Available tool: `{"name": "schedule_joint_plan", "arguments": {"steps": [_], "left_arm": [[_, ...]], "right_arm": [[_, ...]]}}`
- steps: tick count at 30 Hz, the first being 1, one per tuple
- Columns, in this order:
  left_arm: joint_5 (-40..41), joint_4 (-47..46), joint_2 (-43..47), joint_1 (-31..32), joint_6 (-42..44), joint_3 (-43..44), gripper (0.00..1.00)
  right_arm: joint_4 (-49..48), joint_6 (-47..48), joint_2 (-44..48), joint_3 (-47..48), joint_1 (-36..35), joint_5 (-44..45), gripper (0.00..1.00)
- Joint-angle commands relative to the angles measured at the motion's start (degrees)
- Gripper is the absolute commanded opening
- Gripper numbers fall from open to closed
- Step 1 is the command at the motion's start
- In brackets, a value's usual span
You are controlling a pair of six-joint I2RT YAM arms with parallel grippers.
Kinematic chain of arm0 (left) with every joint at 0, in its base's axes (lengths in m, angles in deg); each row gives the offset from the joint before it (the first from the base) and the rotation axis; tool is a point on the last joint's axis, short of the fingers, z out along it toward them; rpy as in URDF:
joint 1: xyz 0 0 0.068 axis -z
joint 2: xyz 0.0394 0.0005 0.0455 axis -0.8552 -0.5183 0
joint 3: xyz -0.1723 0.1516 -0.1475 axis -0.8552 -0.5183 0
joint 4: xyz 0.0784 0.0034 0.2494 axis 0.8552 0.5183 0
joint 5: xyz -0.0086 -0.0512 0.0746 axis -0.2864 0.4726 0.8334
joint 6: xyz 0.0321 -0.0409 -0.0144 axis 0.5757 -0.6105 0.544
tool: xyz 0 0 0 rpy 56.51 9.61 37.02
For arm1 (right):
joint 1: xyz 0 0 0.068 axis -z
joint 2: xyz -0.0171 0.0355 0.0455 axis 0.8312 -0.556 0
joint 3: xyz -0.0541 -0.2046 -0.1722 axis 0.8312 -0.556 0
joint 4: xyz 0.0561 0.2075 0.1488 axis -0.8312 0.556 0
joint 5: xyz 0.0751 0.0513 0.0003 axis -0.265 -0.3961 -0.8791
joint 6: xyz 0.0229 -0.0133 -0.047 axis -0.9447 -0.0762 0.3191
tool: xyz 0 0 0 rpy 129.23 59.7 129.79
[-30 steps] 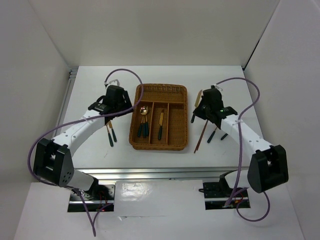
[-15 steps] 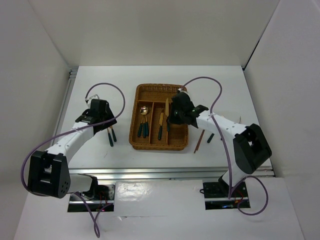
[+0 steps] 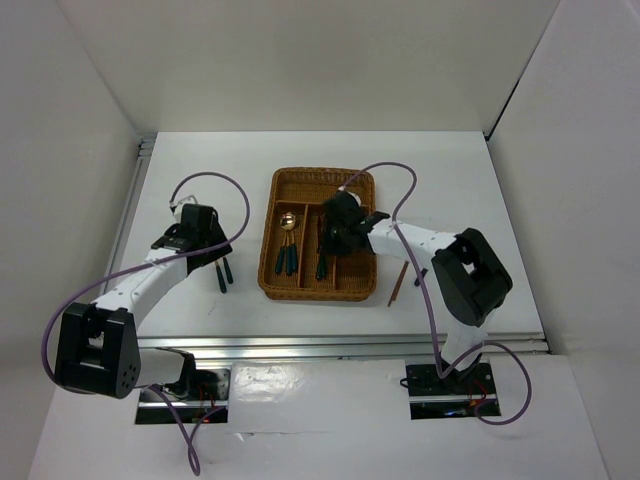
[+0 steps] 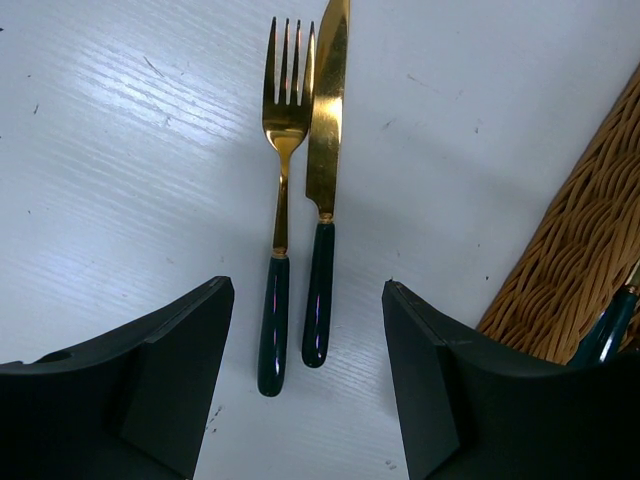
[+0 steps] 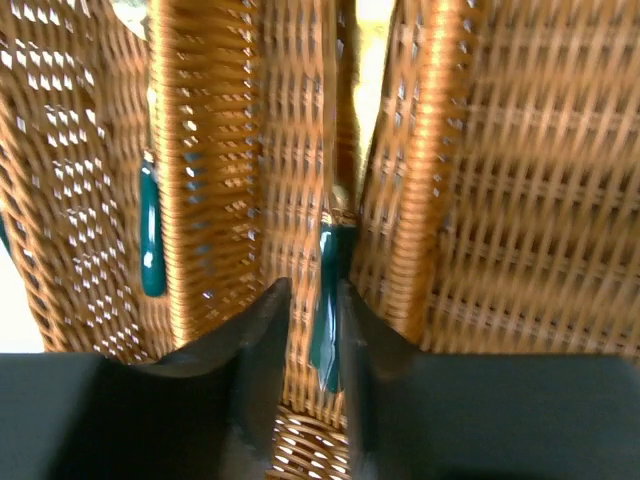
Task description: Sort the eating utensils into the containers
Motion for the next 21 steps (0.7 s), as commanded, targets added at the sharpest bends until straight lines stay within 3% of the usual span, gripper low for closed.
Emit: {"name": "schedule_joint_plan", "arguments": {"steps": [1,5,17,21], "left_arm": [[1.76,-1.5,1.57,-0.34,-0.22,-0.85,0.74],[1.77,-1.5,1.57,-0.34,-0.22,-0.85,0.71],[2.3,-1.5,-3.34,-1.39,-0.75,-1.38,0.65],[-1.9,-2.19,-3.87,-1.39,-0.75,-1.38,0.61]], "right_arm": [[-2.49,-0.63,-0.72,4.23,-0.74,0.66,0.36],[-2.49,0.68,-0.12,4.75,-0.74,0.66,0.44],[-0.12,5.17,4.8,6.51,-0.22,8.92,0.48],[-0.65,5.17,6.57,3.62,3.03,8.14,0.48]]}}
